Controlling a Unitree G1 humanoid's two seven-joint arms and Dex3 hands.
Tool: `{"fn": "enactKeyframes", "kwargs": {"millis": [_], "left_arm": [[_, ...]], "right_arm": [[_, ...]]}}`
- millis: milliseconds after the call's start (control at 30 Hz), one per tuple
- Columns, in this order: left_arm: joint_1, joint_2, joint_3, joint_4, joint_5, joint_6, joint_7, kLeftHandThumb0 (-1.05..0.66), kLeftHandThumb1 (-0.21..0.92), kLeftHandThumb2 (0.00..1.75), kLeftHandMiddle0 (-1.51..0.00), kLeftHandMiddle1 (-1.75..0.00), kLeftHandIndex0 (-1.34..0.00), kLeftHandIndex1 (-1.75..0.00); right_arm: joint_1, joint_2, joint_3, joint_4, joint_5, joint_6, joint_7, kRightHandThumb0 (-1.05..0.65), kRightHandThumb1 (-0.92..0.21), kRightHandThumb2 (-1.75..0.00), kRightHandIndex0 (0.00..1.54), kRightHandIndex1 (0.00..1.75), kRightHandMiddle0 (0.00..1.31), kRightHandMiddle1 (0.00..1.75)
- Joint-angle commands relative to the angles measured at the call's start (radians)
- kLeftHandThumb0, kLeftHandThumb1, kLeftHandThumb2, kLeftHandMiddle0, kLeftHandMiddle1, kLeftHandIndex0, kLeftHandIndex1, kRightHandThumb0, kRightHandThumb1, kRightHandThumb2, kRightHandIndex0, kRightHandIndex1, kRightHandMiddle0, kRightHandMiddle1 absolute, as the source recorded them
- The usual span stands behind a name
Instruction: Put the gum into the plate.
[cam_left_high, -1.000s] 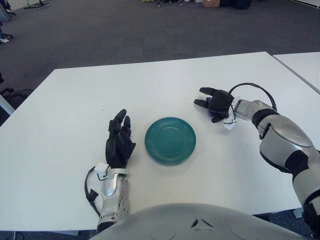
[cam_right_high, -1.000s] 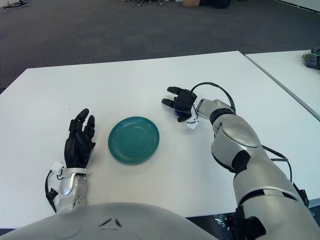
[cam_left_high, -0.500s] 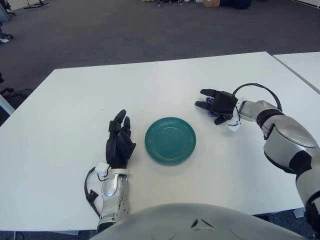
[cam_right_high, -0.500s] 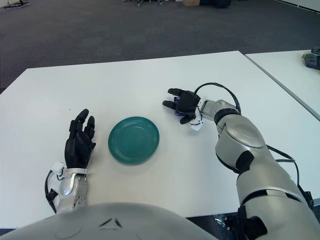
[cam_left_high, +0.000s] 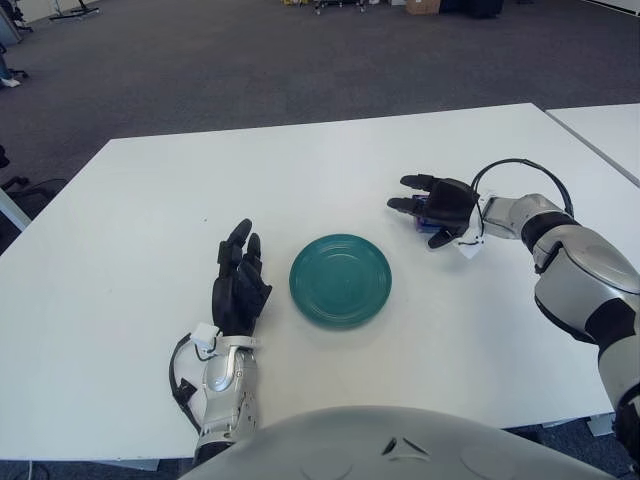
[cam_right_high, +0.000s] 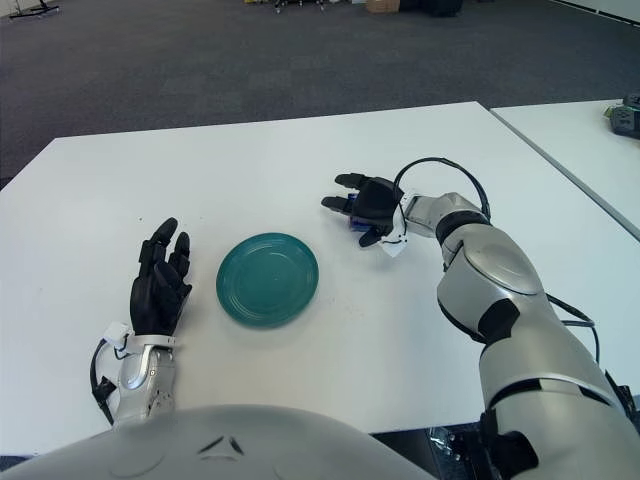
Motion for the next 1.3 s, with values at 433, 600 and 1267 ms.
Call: {"fn": "enactKeyframes", "kwargs": {"millis": [433,600,1267], "left_arm": [[0.005,-0.063,0.024,0.14,-0.036,-0.002,-0.037,-0.93,0.92,0.9,-0.2,0.0,0.0,-0.57],[-0.001,-0.06,0.03,0.148,-0.025,-0.004,-0.035,-0.92,0.92,0.89,-0.2,0.0,0.0,-0.56],[0.01,-0.061,0.04,0.108,-0.051,0.025,-0.055,-0.87,0.92,0.83,-0.21,-0.01,0.0,-0.51]], "right_arm": [[0.05,0.044,-0.209,-0.009,0.216,0.013,0.322,-1.05,-0.92,-0.65,0.03,0.0,0.0,0.11],[0.058,0.066,-0.258,-0.01,0.26,0.042,0.383,-1.05,-0.92,-0.65,0.02,0.0,0.0,0.07],[0.069,0.122,-0.299,-0.007,0.276,0.178,0.394,-1.05,-0.92,-0.64,0.0,0.0,0.0,0.01]]}}
